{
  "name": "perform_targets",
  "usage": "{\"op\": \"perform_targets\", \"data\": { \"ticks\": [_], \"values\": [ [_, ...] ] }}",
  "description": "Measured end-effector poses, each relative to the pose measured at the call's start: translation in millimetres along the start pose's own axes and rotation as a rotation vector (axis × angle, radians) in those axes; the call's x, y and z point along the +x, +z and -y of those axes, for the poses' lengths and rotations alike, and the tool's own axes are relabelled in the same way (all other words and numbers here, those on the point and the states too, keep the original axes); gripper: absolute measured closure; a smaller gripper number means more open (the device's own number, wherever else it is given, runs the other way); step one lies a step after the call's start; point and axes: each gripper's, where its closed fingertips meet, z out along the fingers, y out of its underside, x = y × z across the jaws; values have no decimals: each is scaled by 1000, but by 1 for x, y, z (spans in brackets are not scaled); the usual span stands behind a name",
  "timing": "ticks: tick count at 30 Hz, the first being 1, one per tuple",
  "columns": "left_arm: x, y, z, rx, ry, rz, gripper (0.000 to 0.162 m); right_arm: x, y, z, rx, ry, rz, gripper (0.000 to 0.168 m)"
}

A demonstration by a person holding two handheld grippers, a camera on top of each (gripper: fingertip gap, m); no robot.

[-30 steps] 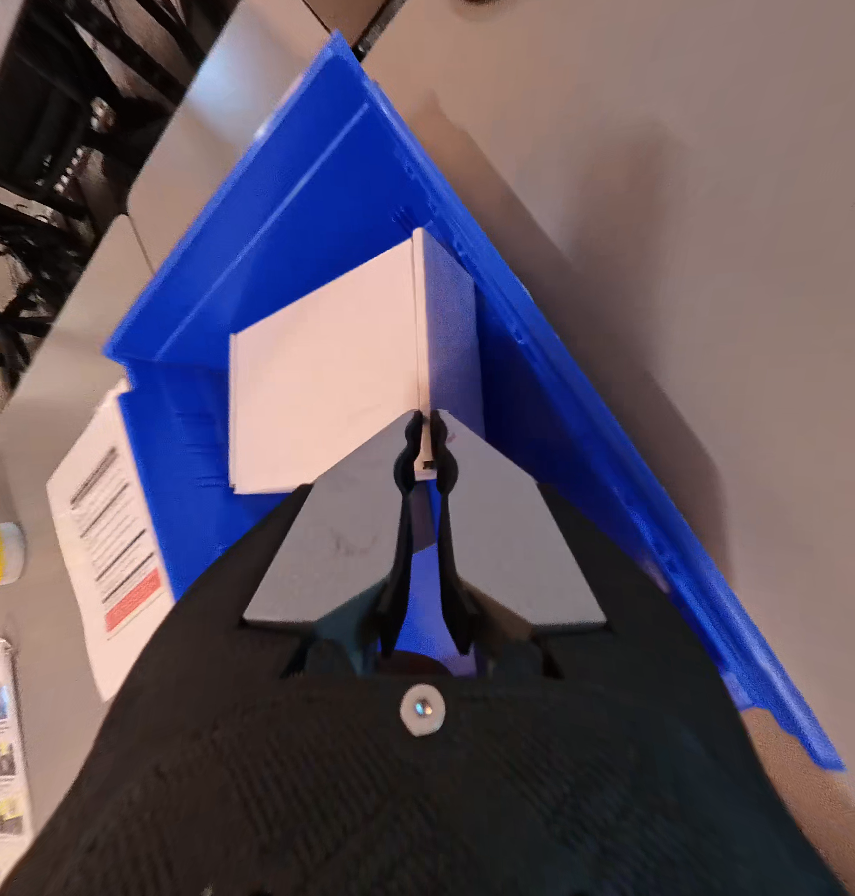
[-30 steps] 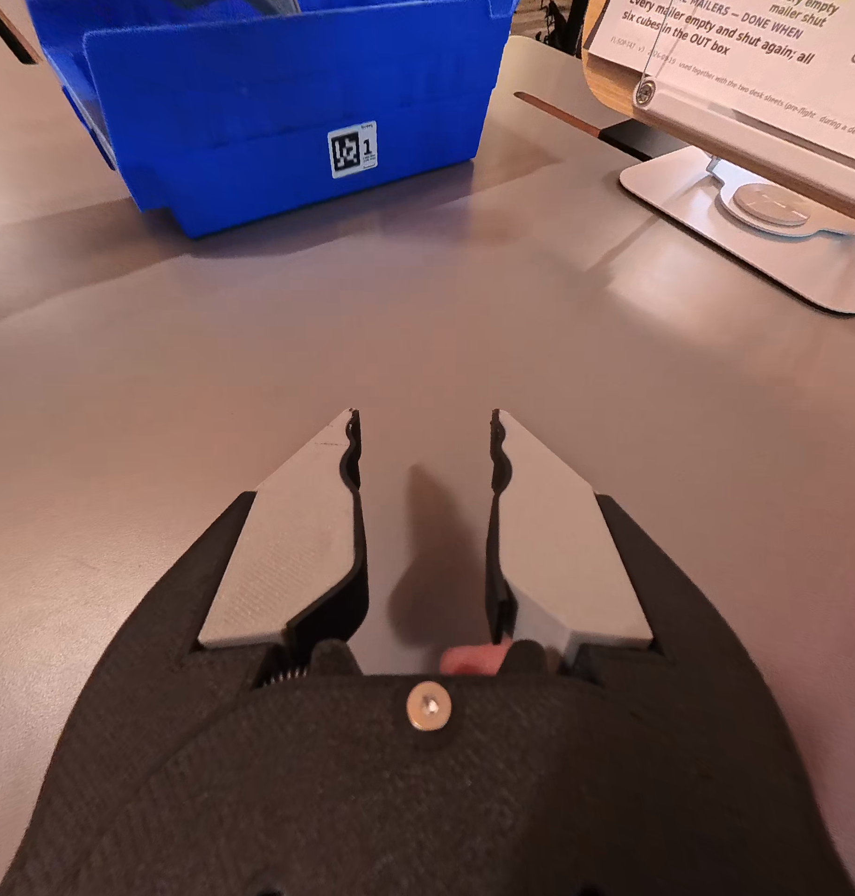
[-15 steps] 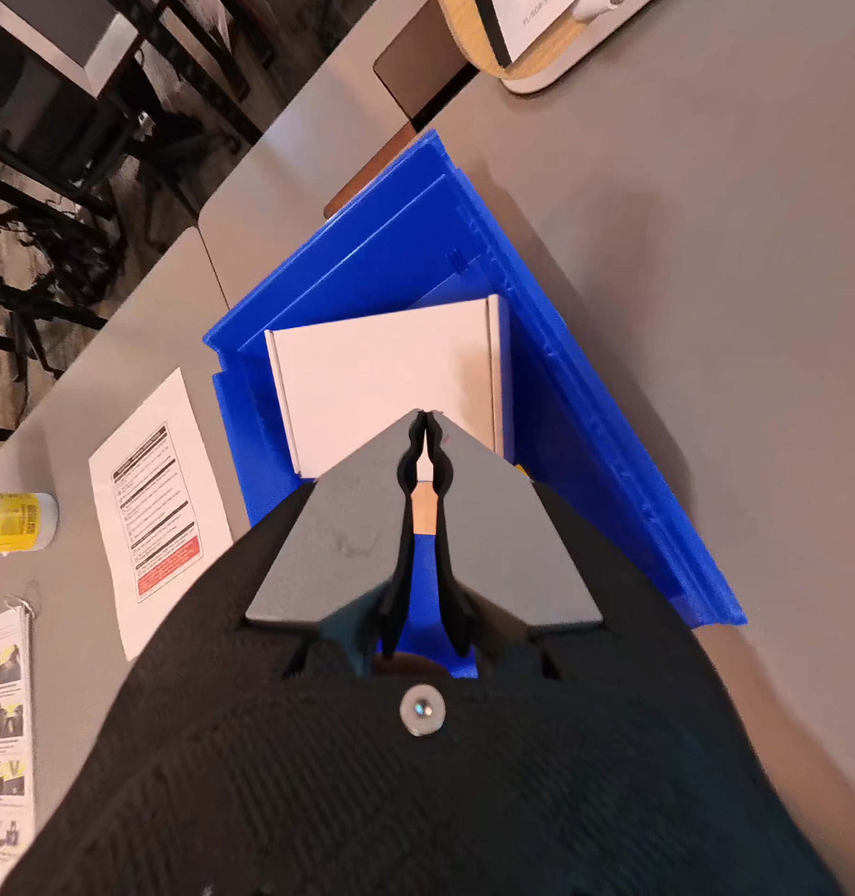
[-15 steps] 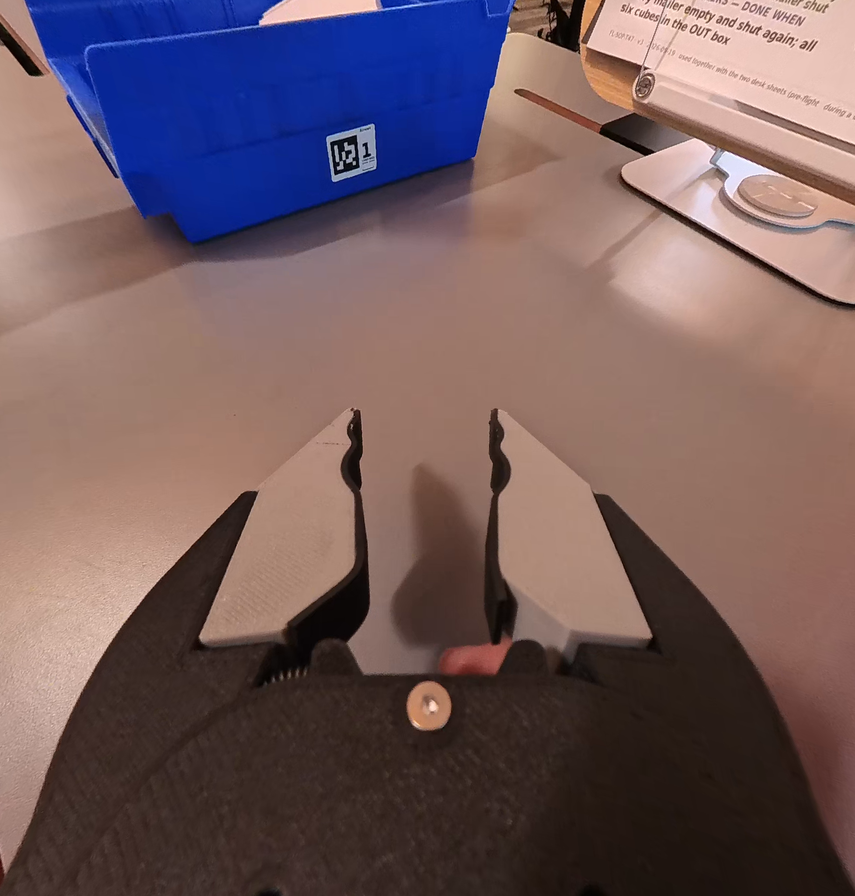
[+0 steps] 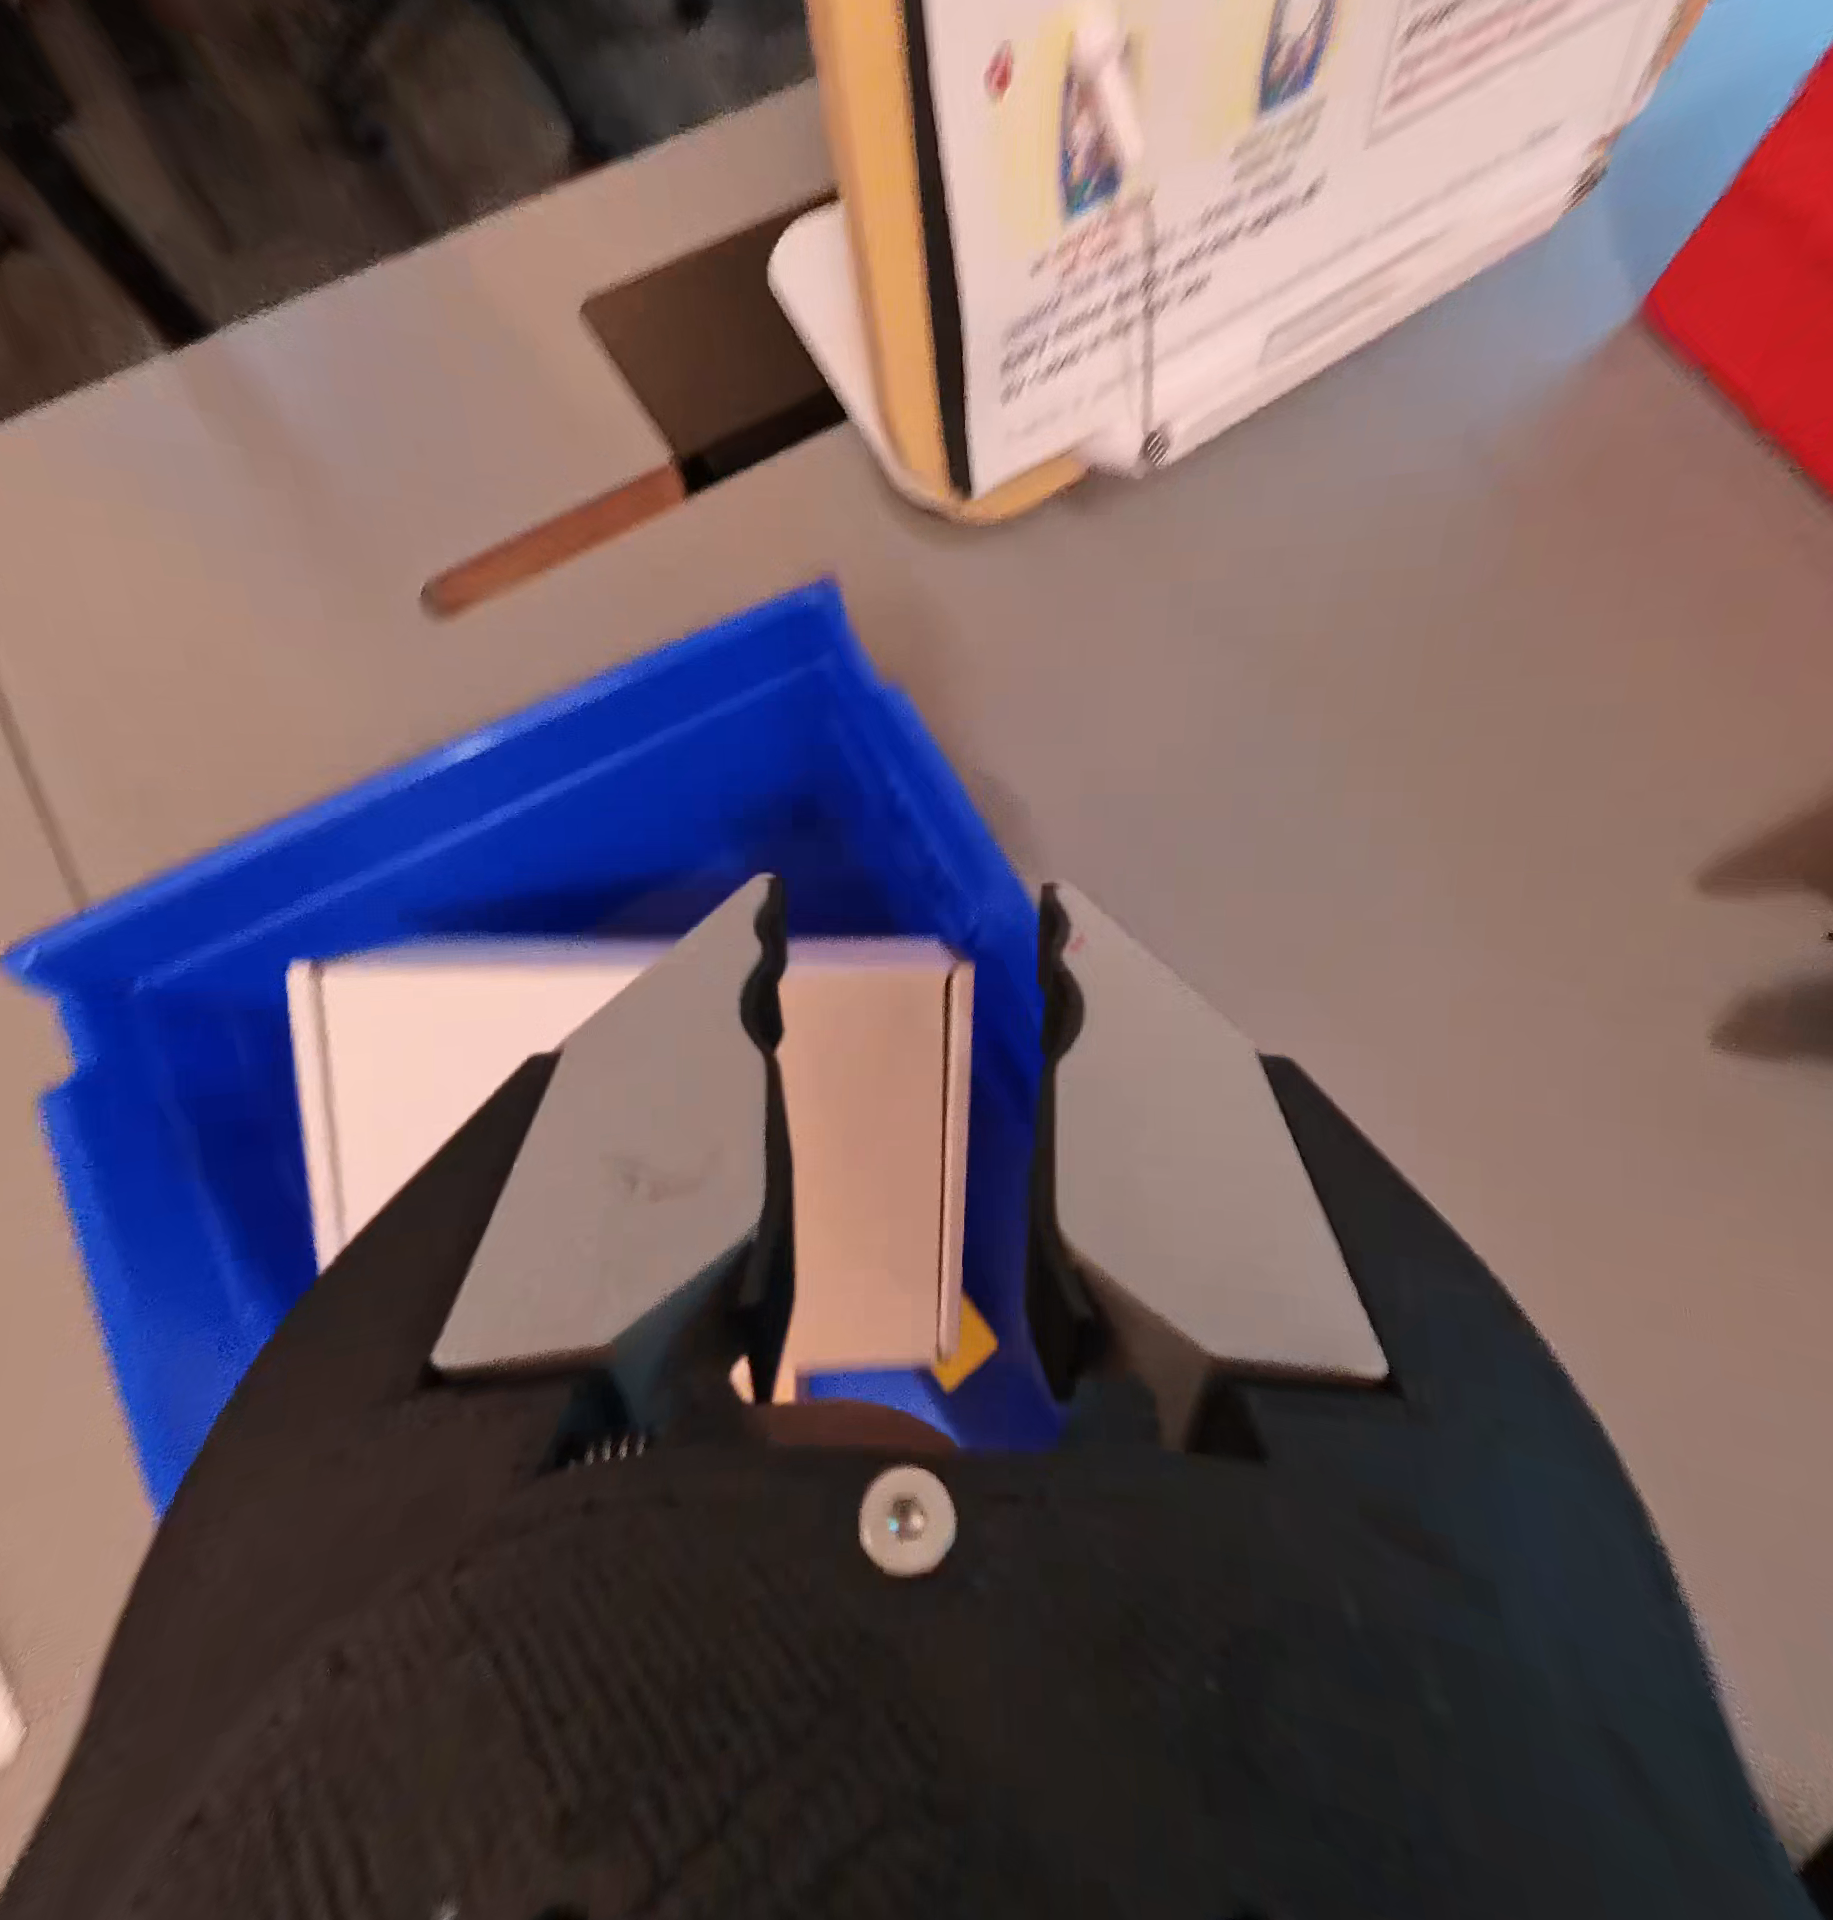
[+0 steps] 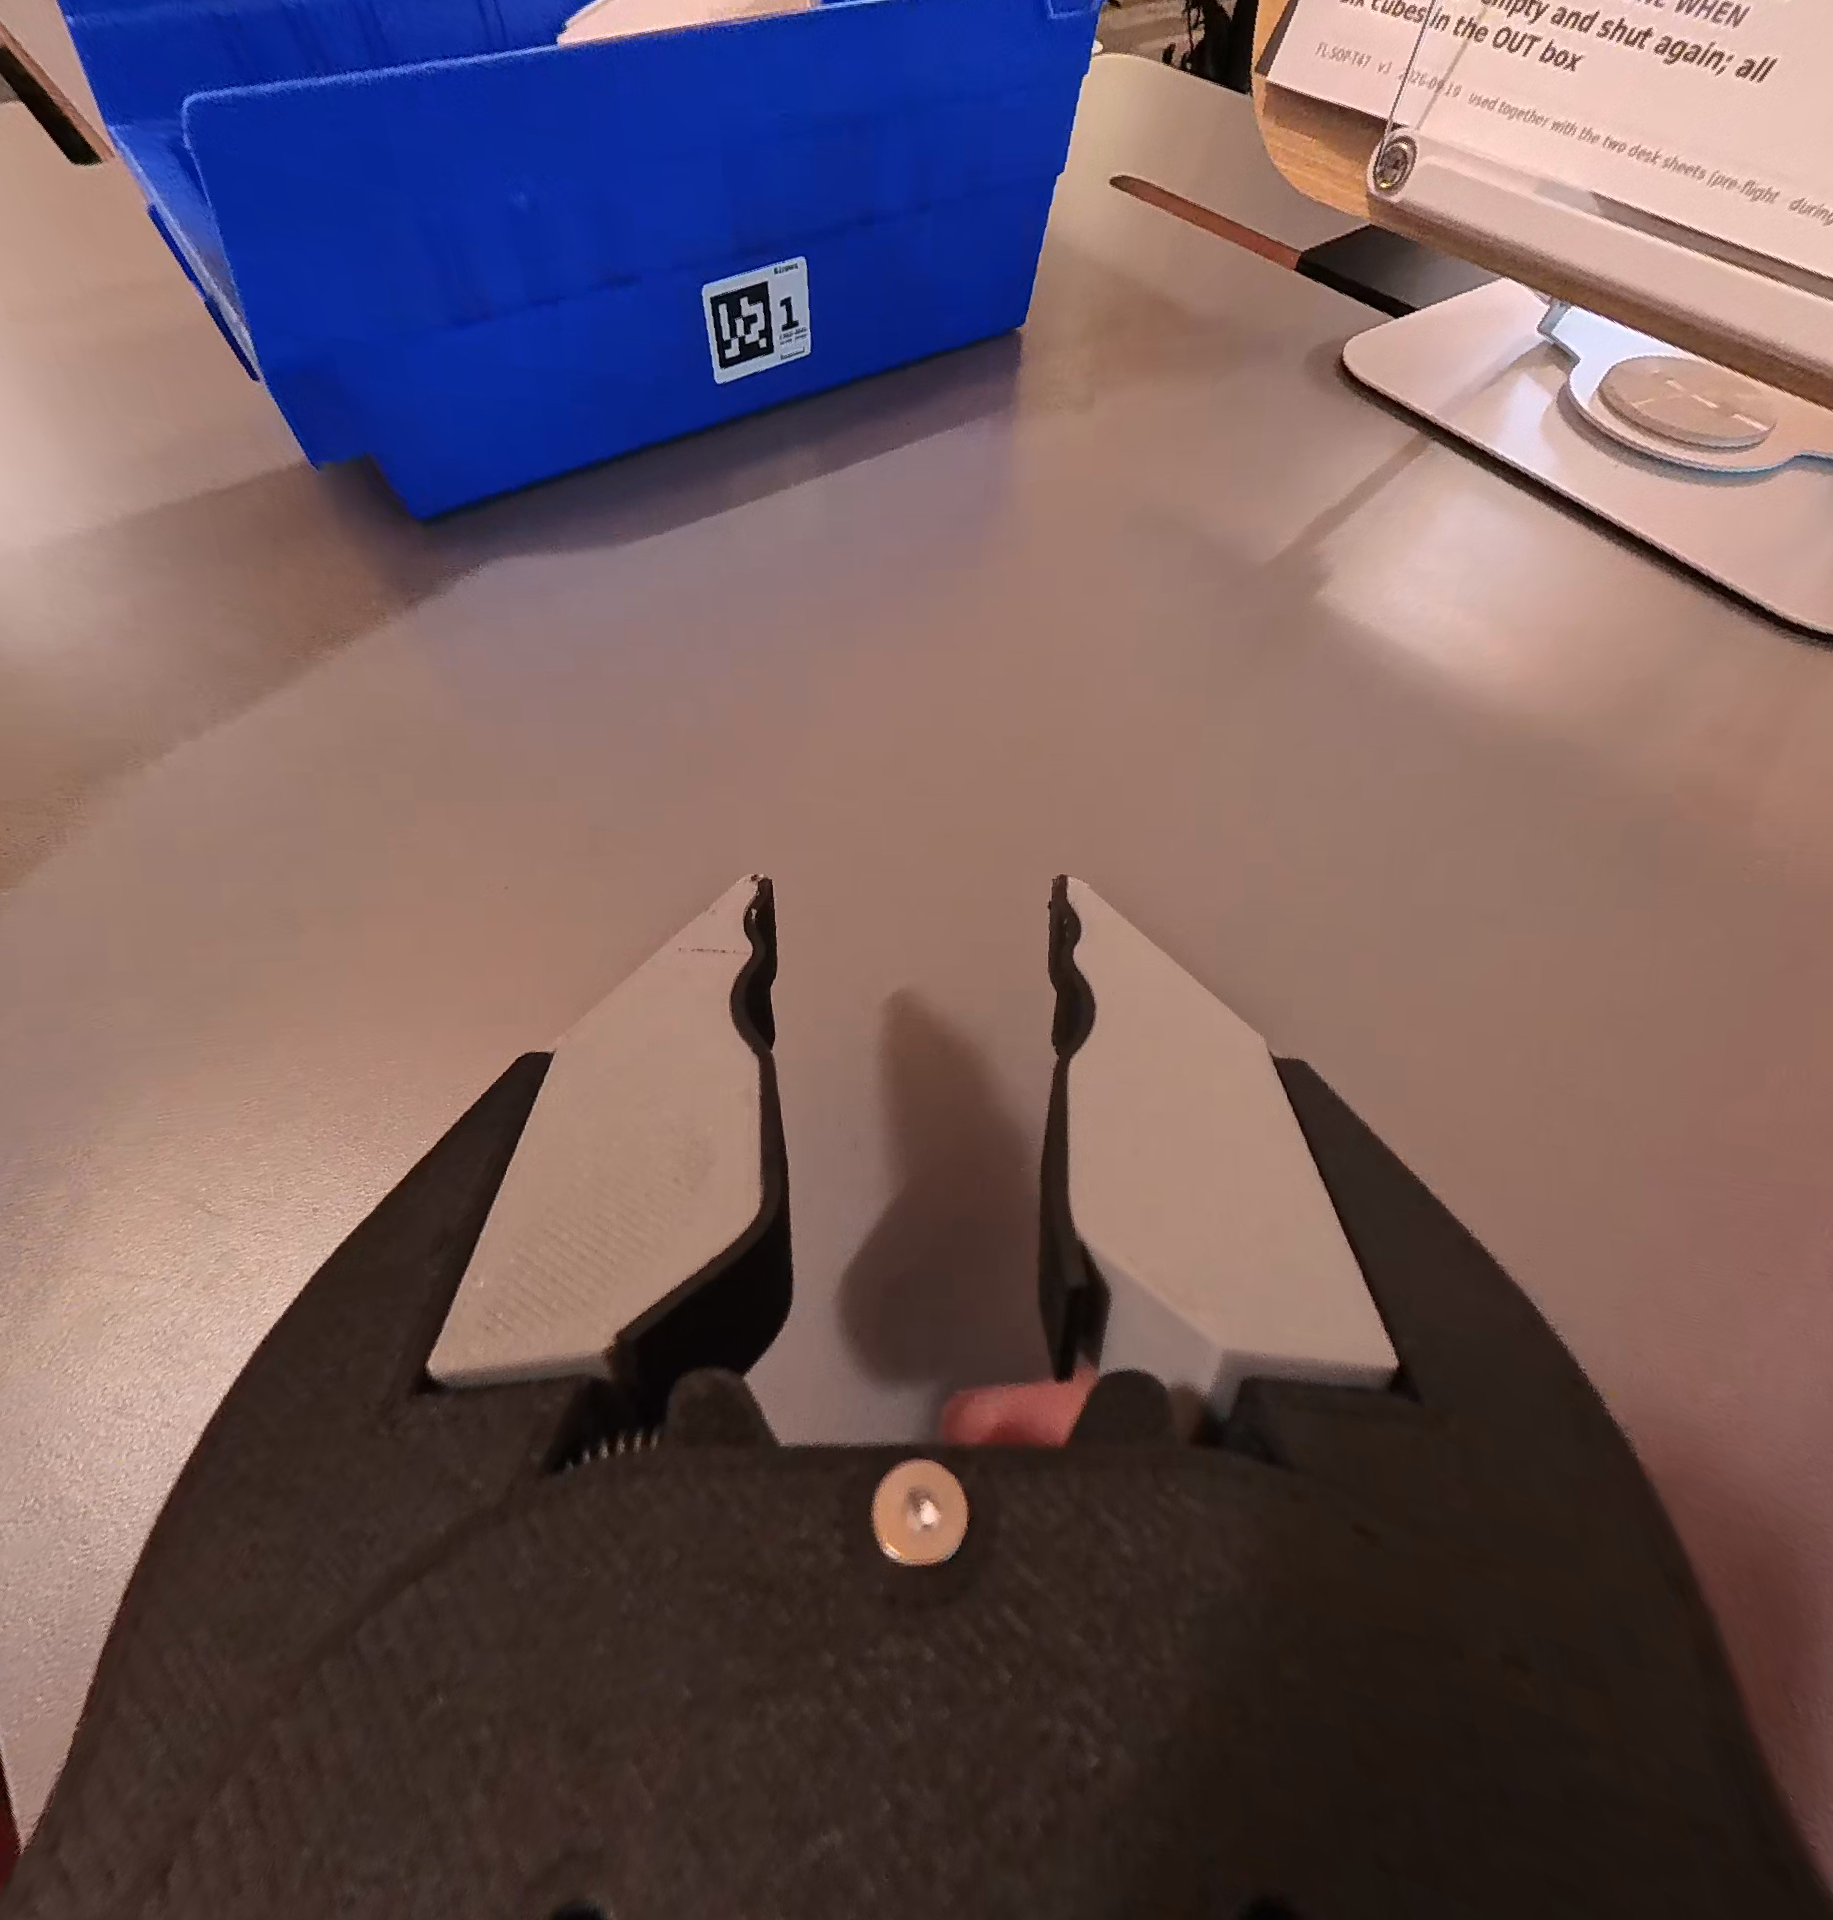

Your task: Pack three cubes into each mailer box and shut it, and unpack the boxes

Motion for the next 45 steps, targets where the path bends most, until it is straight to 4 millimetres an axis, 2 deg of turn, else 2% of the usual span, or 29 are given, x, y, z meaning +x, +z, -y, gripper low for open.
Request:
{"op": "perform_targets", "data": {
  "ticks": [2, 4, 7, 10, 11, 13, 17, 20, 23, 25, 28, 30, 32, 35, 37, 41, 45],
  "values": [
    [2, 11, 13, 18, 8, -46, 121, 0, 0, 0, -3, 2, 3, 118],
    [-8, 25, 14, -31, -7, -36, 123, 0, 0, -1, -4, 4, 6, 118],
    [-24, 44, -8, -199, -51, -24, 130, 0, 0, 0, -3, 11, 12, 118],
    [-48, 48, -25, -276, -41, 65, 139, -1, 1, -1, -6, 21, 23, 118],
    [-51, 47, -28, -289, -42, 75, 143, -2, 1, -1, -8, 21, 26, 118],
    [-47, 45, -42, -371, -44, 44, 162, -3, 2, -2, -13, 15, 28, 118],
    [-37, 26, -52, -444, -63, 18, 162, -3, 0, -1, -4, 24, 29, 118],
    [-38, 2, -60, -462, -1, 72, 162, -3, -1, 0, 4, 32, 34, 118],
    [-29, -20, -74, -466, 12, 60, 162, -4, -1, 0, 5, 21, 30, 118],
    [-33, -35, -92, -497, 37, 108, 162, -4, -1, 0, 4, 15, 27, 118],
    [-52, -56, -131, -591, 73, 217, 162, -4, -1, 0, 2, 17, 26, 118],
    [-51, -64, -145, -574, 45, 219, 162, -3, -1, 0, 1, 20, 26, 117],
    [-40, -70, -151, -523, 28, 186, 162, -3, -1, 0, 4, 23, 26, 118],
    [-16, -79, -159, -470, 96, 136, 124, -2, -1, 0, 7, 28, 26, 118],
    [-11, -83, -158, -419, 211, 184, 106, -2, -1, 0, 6, 31, 27, 118],
    [-11, -79, -149, -332, 461, 329, 97, -2, -1, 0, 2, 31, 25, 117],
    [-21, -63, -160, -412, 570, 412, 96, 0, -2, 0, 10, 52, 27, 117]
  ]
}}
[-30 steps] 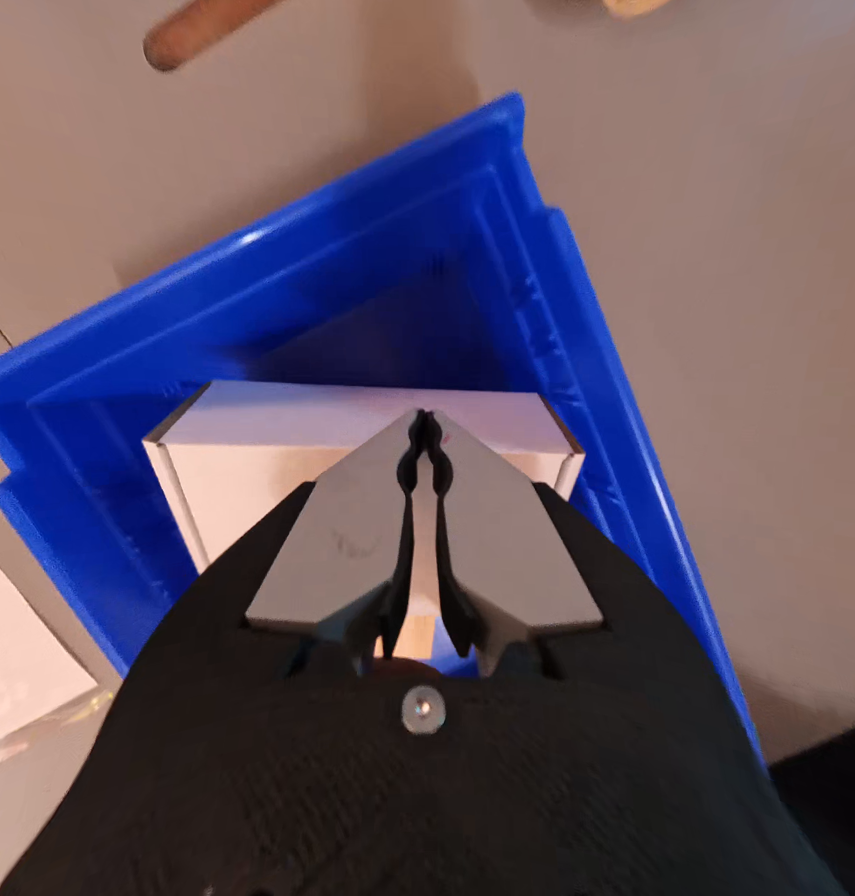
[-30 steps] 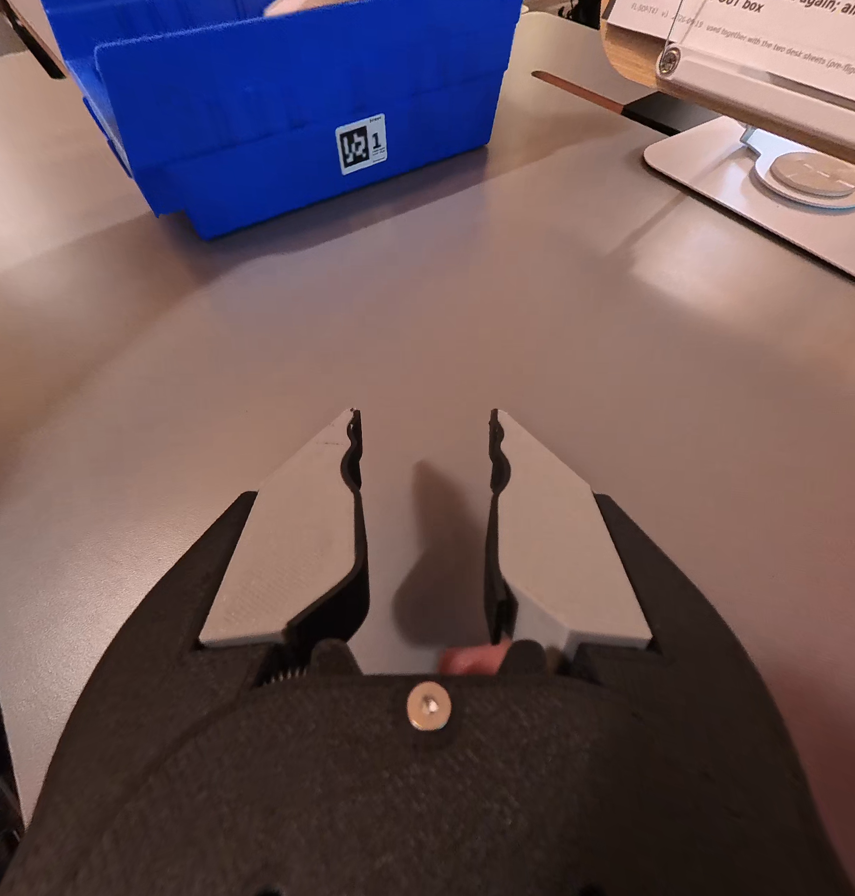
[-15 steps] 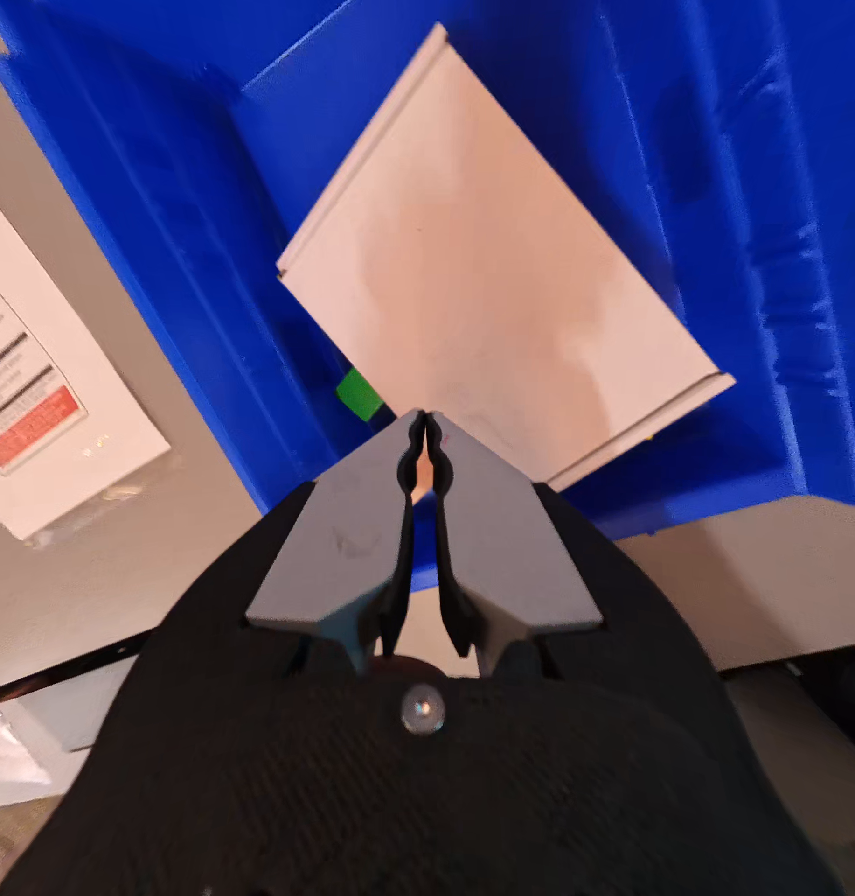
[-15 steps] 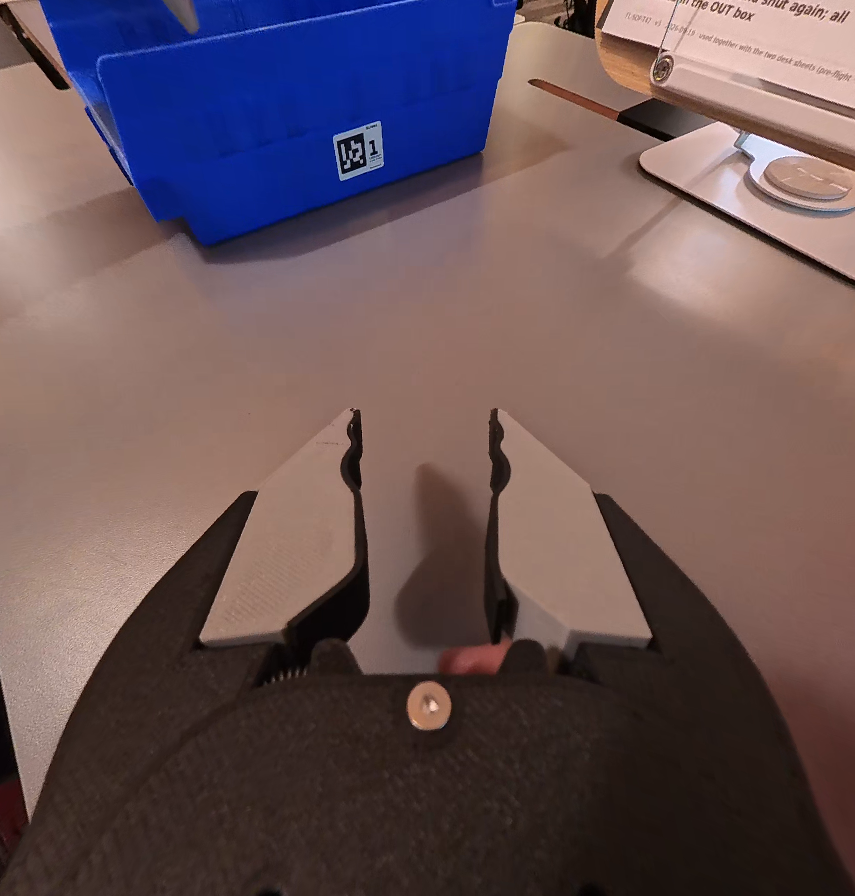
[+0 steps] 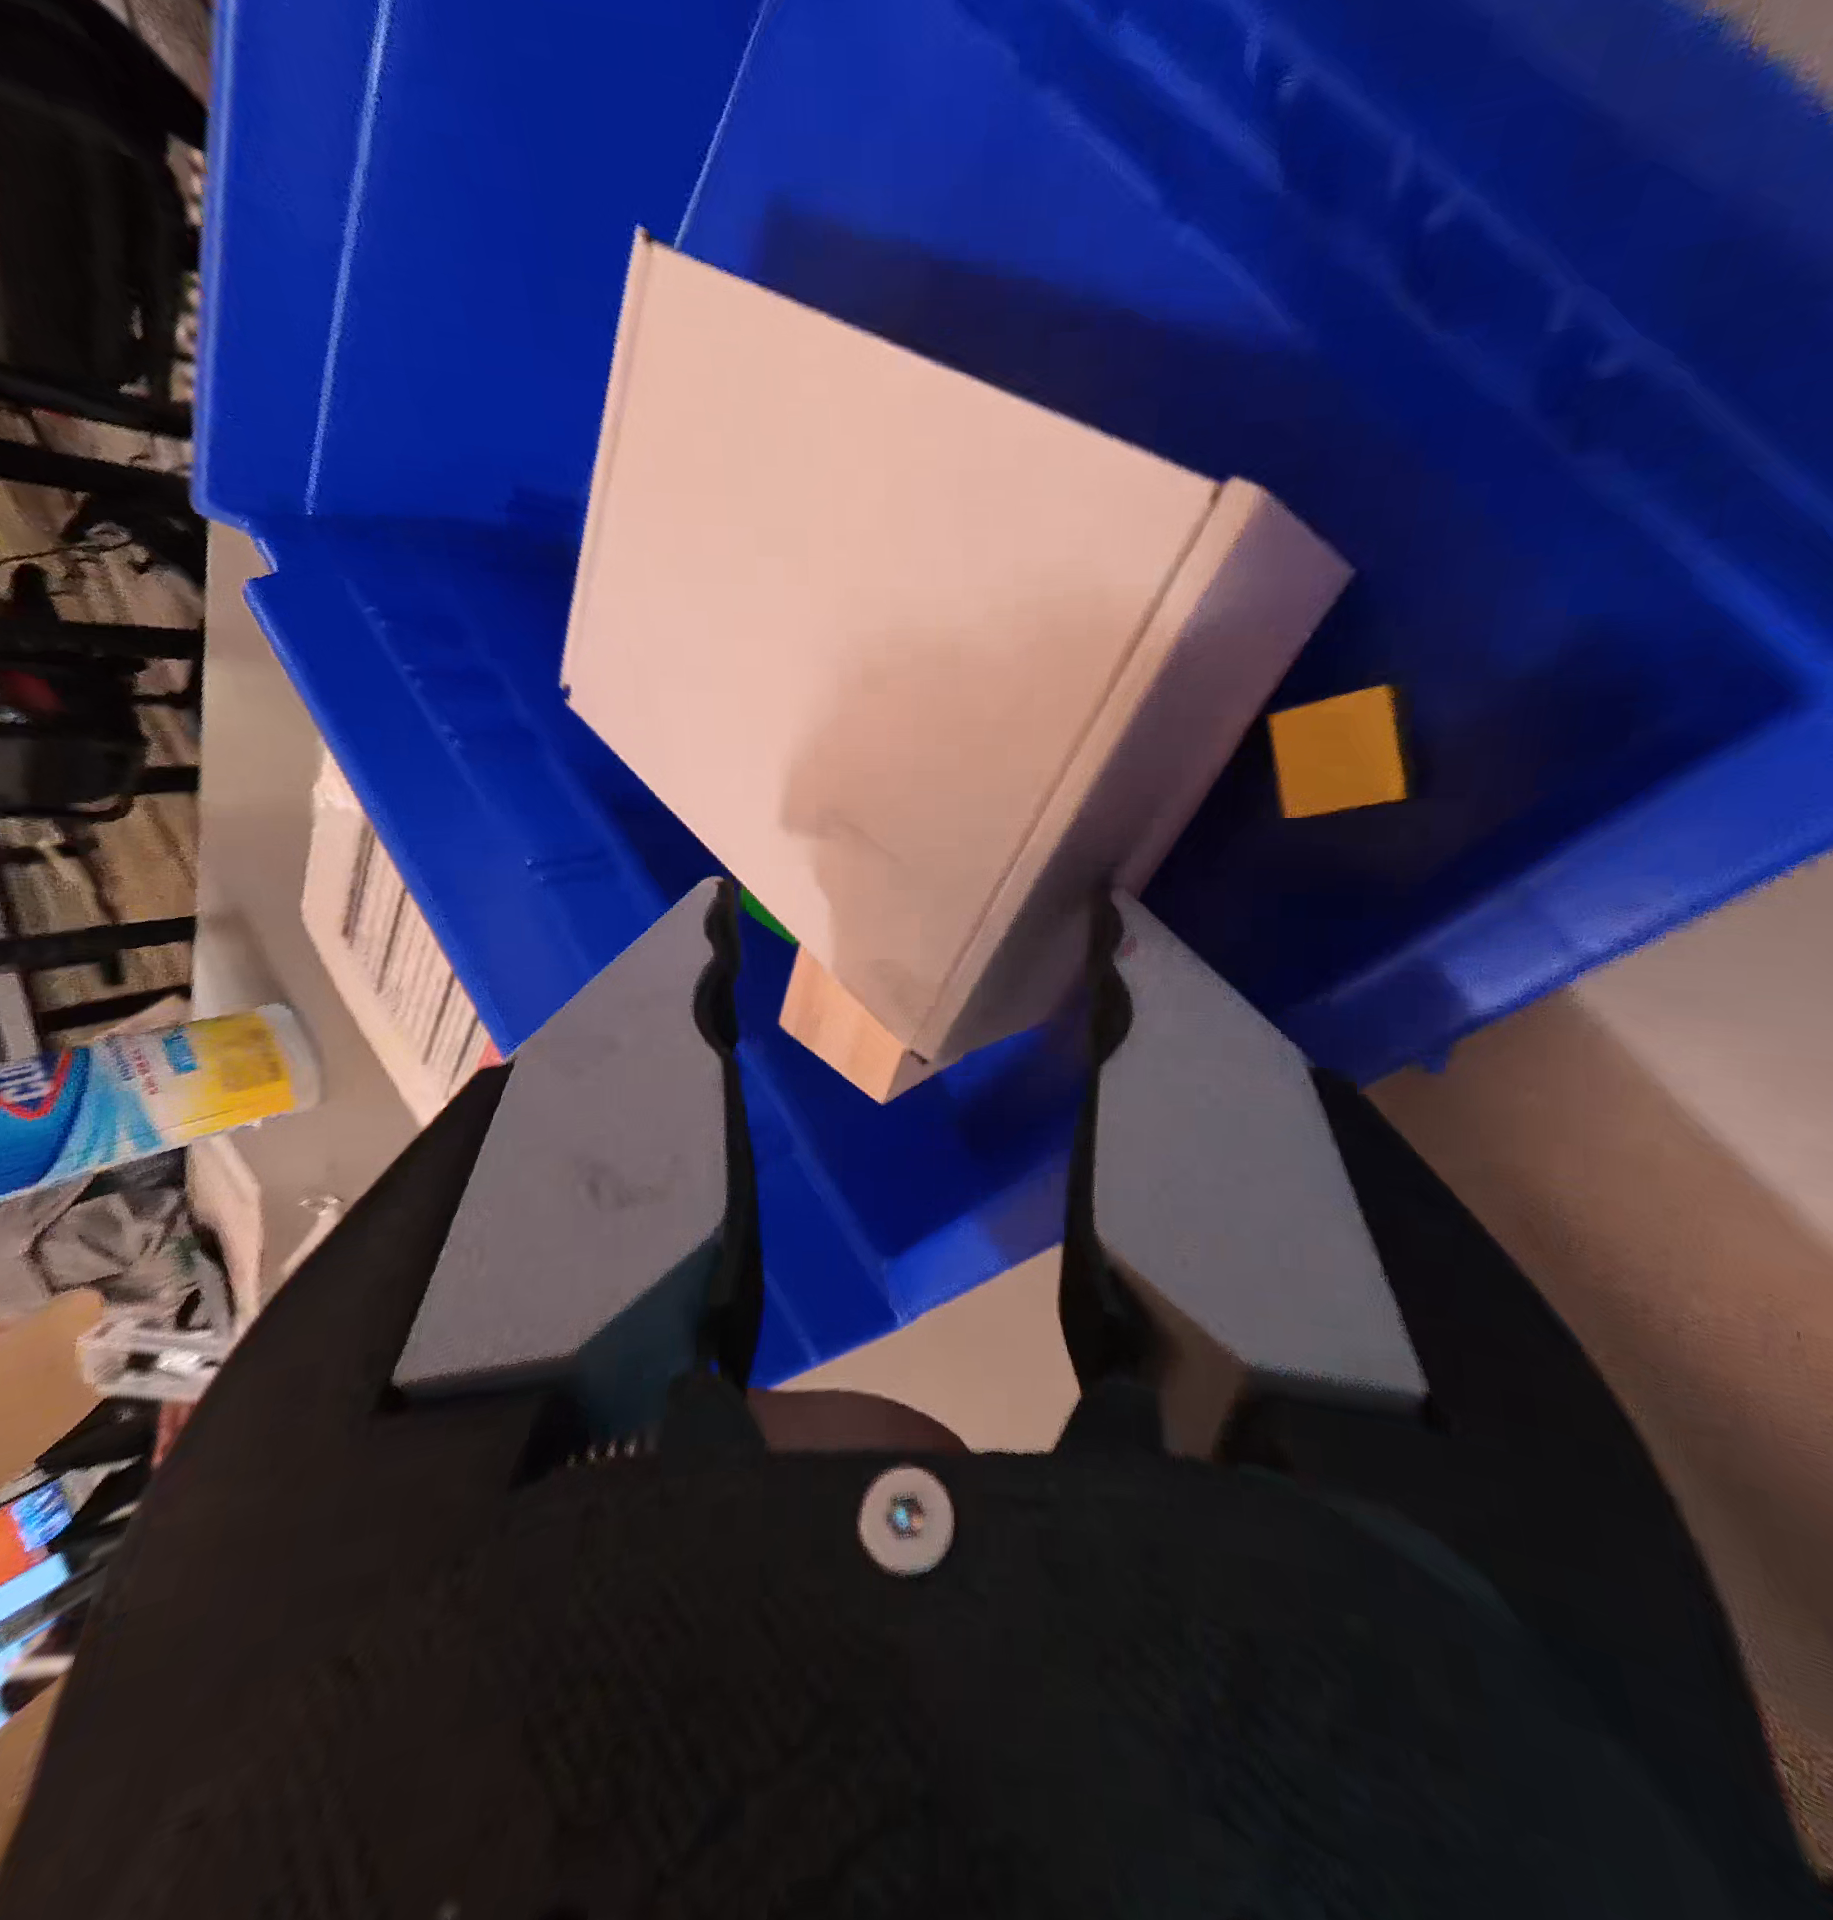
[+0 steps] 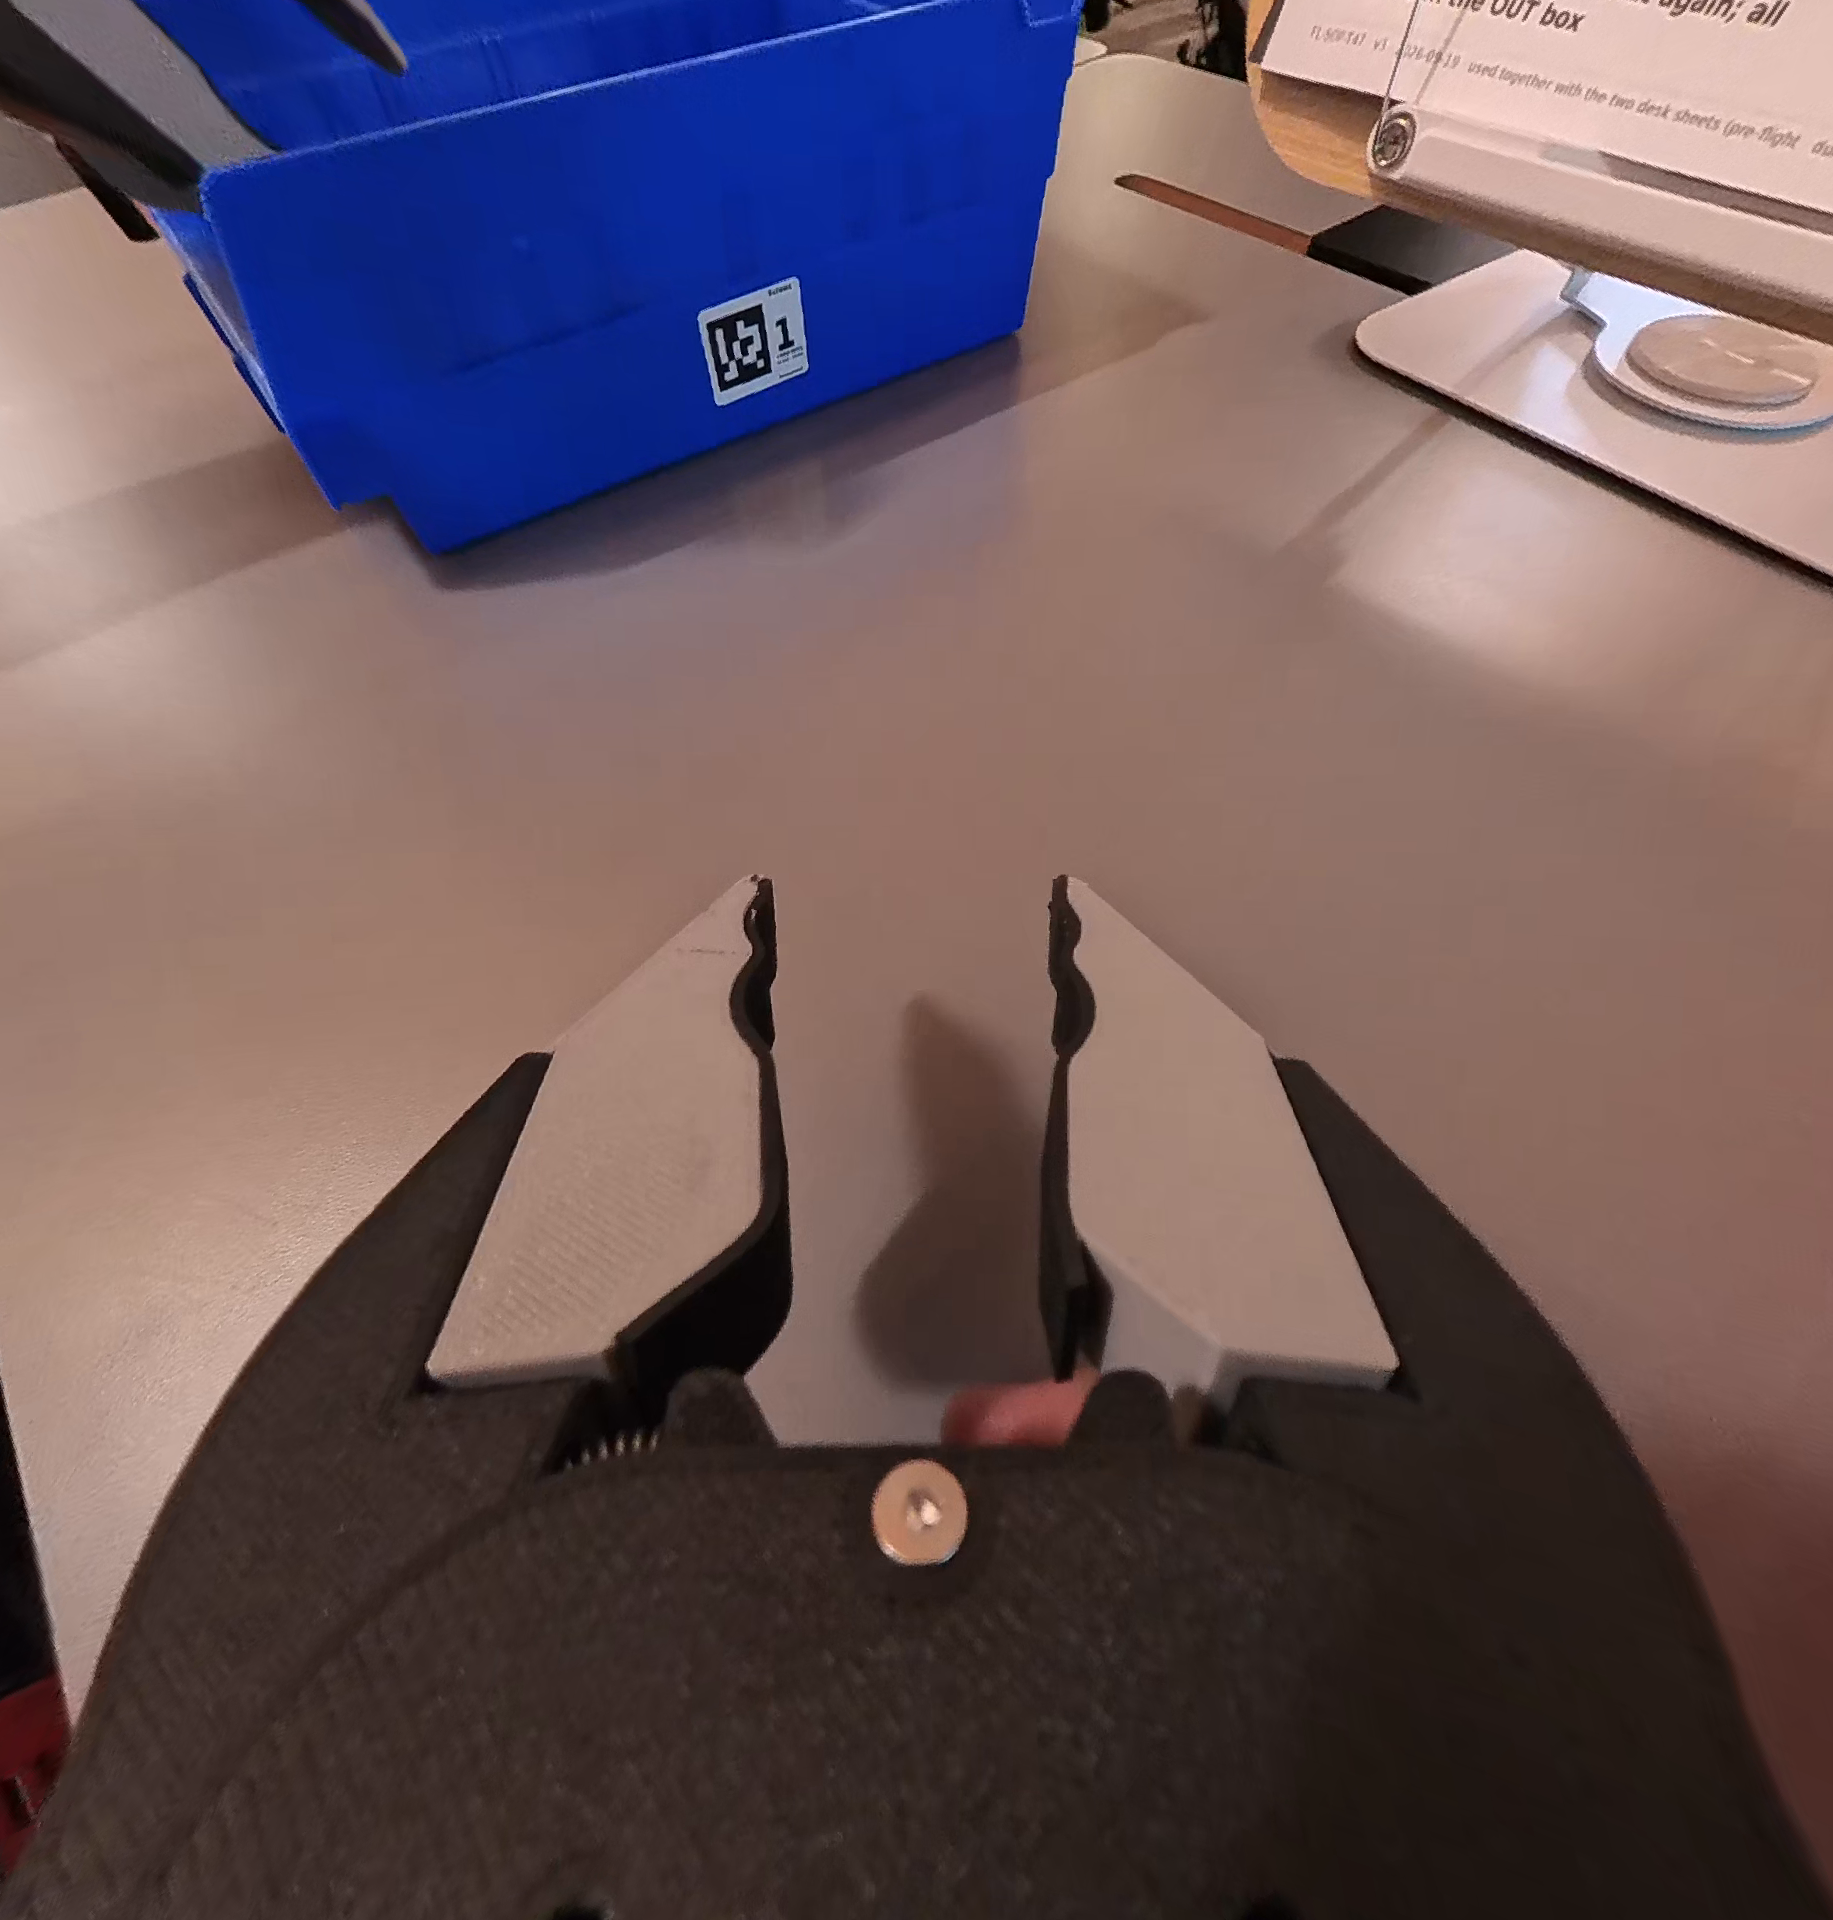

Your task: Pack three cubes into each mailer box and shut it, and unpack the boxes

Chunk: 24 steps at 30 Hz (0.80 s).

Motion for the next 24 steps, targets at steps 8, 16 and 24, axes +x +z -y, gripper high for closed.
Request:
{"op": "perform_targets", "data": {
  "ticks": [8, 16, 24],
  "values": [
    [-59, 13, 19, 120, -166, 173, 119, 1, 0, 0, 0, 17, 10, 118],
    [-28, 43, 4, -57, 220, 234, 89, -2, 2, -2, -18, -15, 6, 118],
    [-46, 74, 12, -82, 129, 245, 77, 2, 0, 0, -1, 48, 26, 117]
  ]
}}
